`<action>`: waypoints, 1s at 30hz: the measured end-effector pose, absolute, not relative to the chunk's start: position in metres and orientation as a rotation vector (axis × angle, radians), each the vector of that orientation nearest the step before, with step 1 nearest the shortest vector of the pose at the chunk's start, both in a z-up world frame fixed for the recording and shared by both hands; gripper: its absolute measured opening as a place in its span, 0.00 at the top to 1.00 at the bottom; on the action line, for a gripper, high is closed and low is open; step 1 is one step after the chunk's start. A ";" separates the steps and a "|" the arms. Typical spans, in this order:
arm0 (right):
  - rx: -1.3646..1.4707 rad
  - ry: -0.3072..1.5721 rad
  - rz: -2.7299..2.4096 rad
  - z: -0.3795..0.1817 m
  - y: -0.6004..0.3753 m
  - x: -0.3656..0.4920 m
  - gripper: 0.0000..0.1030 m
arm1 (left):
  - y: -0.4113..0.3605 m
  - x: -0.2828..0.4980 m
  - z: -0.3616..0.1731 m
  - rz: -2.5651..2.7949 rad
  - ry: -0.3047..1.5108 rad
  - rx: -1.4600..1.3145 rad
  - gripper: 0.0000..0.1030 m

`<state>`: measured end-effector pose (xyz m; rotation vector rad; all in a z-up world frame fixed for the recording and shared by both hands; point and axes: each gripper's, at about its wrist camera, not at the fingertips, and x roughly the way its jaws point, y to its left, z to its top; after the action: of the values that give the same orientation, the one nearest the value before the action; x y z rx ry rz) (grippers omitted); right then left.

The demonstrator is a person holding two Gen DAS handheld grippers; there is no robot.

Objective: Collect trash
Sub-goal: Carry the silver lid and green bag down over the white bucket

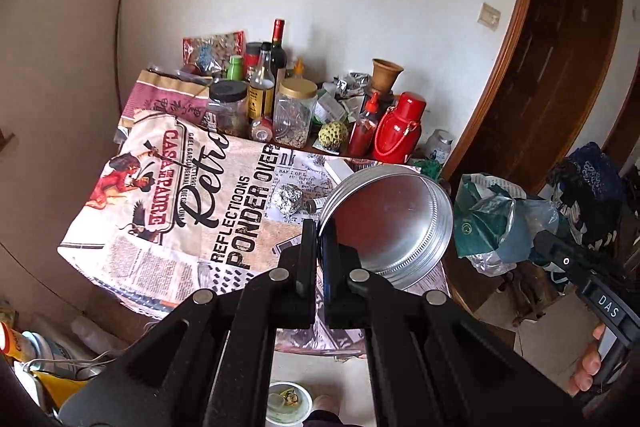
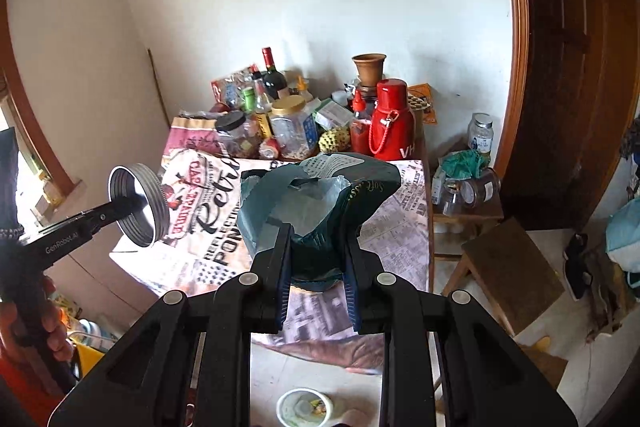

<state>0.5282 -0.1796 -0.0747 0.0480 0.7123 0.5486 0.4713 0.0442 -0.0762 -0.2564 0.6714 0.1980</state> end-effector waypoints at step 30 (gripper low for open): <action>0.066 0.848 0.435 -0.113 -0.127 0.293 0.80 | 0.069 0.215 -0.125 0.051 0.818 -0.188 1.00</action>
<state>0.2933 -0.1265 -0.1125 0.0661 0.8485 0.4350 0.2150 0.0686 -0.1248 -0.1879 0.8178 0.0508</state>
